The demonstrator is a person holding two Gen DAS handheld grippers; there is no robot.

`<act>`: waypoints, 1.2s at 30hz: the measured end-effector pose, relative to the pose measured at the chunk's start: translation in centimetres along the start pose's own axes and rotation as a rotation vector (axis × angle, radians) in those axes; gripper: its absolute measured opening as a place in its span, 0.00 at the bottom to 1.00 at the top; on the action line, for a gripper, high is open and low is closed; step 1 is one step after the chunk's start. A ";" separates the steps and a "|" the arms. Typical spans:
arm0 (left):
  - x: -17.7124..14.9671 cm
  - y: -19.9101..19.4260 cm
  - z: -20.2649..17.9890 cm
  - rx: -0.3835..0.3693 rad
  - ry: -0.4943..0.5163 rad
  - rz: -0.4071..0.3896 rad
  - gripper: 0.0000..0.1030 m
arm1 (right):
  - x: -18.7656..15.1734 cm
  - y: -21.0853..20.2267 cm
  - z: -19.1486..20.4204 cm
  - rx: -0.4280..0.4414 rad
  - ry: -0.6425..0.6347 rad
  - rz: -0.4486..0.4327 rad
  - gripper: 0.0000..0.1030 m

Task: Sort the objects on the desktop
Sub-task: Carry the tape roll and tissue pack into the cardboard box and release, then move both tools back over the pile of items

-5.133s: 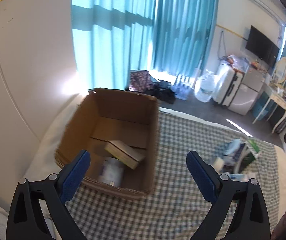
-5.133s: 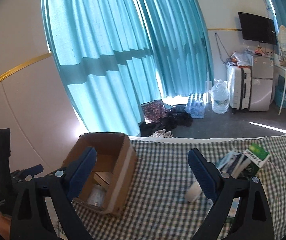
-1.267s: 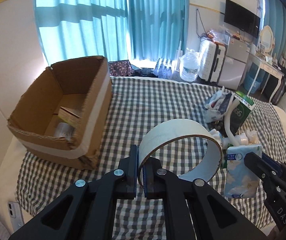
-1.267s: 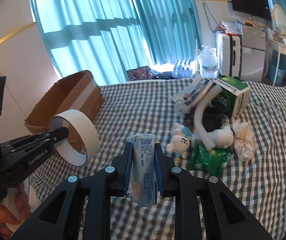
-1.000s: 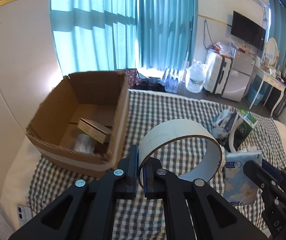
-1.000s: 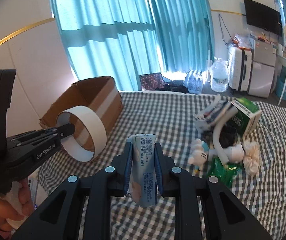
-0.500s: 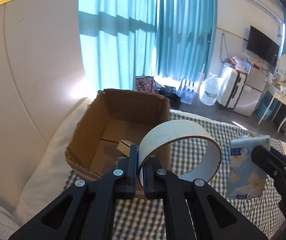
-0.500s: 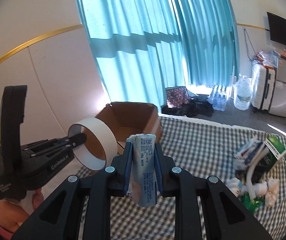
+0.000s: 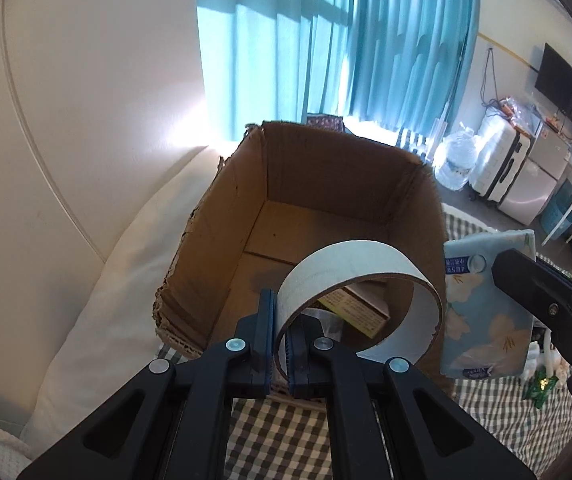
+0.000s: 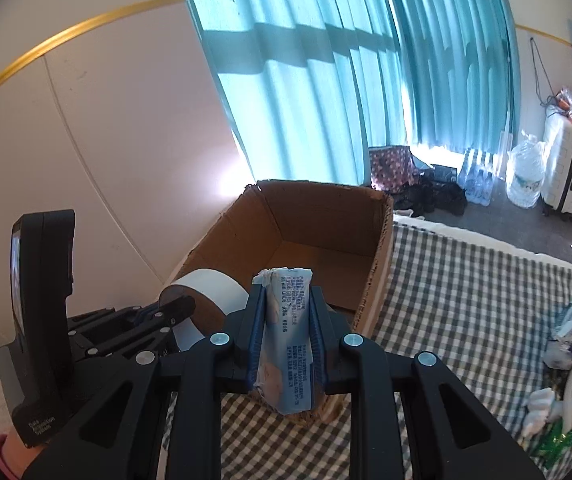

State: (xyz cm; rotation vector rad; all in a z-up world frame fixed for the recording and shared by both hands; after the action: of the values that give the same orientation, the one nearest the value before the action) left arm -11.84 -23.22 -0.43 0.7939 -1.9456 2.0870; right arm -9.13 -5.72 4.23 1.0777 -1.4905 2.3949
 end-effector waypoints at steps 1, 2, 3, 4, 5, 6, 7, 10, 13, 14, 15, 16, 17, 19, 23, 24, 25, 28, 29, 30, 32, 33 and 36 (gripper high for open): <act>0.2 0.4 0.1 0.004 0.002 0.003 0.04 | 0.1 0.7 -0.1 0.003 0.005 0.005 0.20; 0.4 0.7 0.1 0.009 0.003 0.004 0.04 | 0.2 1.4 -0.2 0.003 0.010 0.009 0.20; 0.6 1.0 0.1 0.011 0.003 0.003 0.04 | 0.3 2.0 -0.3 0.002 0.015 0.014 0.20; 0.7 1.2 0.1 0.008 0.003 0.004 0.04 | 0.4 2.6 -0.5 0.000 0.020 0.020 0.20; 0.8 1.4 0.2 0.001 0.003 0.006 0.04 | 0.4 3.0 -0.7 -0.006 0.026 0.029 0.20; 1.0 1.5 0.2 -0.002 0.002 0.006 0.06 | 0.3 3.6 -0.9 -0.021 0.033 0.044 0.20; 1.2 1.6 0.2 0.002 0.000 0.005 0.10 | 0.3 4.0 -1.0 -0.032 0.038 0.053 0.22; 1.4 2.0 0.6 -0.003 -0.022 0.028 0.48 | 1.0 4.1 -1.3 -0.025 0.055 0.035 0.32; 1.2 1.8 0.7 0.010 -0.039 0.027 0.81 | 1.6 3.4 -1.7 -0.025 0.097 0.012 0.68; 1.1 1.5 0.6 0.017 -0.038 0.015 0.83 | 1.7 2.9 -1.8 -0.032 0.106 -0.004 0.68; 1.1 1.3 0.5 0.024 -0.032 0.007 0.87 | 1.7 2.4 -1.9 -0.037 0.109 -0.018 0.68; 1.0 1.0 0.4 0.029 -0.025 0.003 0.89 | 1.7 2.0 -2.0 -0.045 0.112 -0.026 0.68; 0.9 0.8 0.1 0.026 -0.017 0.001 0.89 | 1.5 1.5 -2.3 -0.057 0.116 -0.032 0.68; 0.8 0.3 -0.6 0.005 0.007 -0.005 0.91 | 1.0 0.4 -3.1 -0.081 0.121 -0.043 0.68; 0.2 -1.2 -1.8 0.007 0.021 -0.028 0.93 | -0.8 -2.3 -5.6 -0.124 0.136 -0.058 0.68; 0.0 -1.6 -2.2 -0.006 0.020 -0.033 0.94 | -1.4 -2.9 -6.4 -0.141 0.143 -0.062 0.68; -0.4 -2.0 -2.7 -0.023 0.017 -0.037 0.94 | -2.0 -3.6 -7.2 -0.157 0.154 -0.068 0.69; -1.1 -2.5 -4.3 -0.072 0.014 -0.033 0.95 | -3.8 -5.6 -9.9 -0.184 0.200 -0.075 0.69; -1.4 -2.6 -4.9 -0.081 0.013 -0.025 0.95 | -4.3 -6.1 -10.8 -0.191 0.220 -0.070 0.69; -1.8 -2.8 -5.7 -0.090 0.014 -0.017 0.95 | -4.9 -6.7 -11.6 -0.199 0.242 -0.066 0.69; -2.6 -3.3 -7.5 -0.107 0.024 -0.012 0.95 | -5.9 -8.0 -12.8 -0.208 0.263 -0.074 0.69; -3.0 -3.7 -8.3 -0.114 0.031 -0.014 0.95 | -6.5 -8.8 -13.2 -0.221 0.262 -0.080 0.69; -4.4 -4.8 -11.3 -0.136 0.058 -0.008 0.96 | -8.3 -11.0 -14.5 -0.295 0.235 -0.088 0.69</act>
State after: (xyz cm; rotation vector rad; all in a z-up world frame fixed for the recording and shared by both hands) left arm -8.81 -10.73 1.55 0.7041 -2.0238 1.9268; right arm -5.42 13.95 3.40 0.7529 -1.6094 2.0735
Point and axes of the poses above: each gripper's, at about its wrist camera, not at the fingertips, and y roughly the way its jaws point, z to its left, x to its top, the point moved 2 cm from there along y, roughly the way its jaws point, and after that the axes turned 10 degrees about z, right-handed, at the moved point
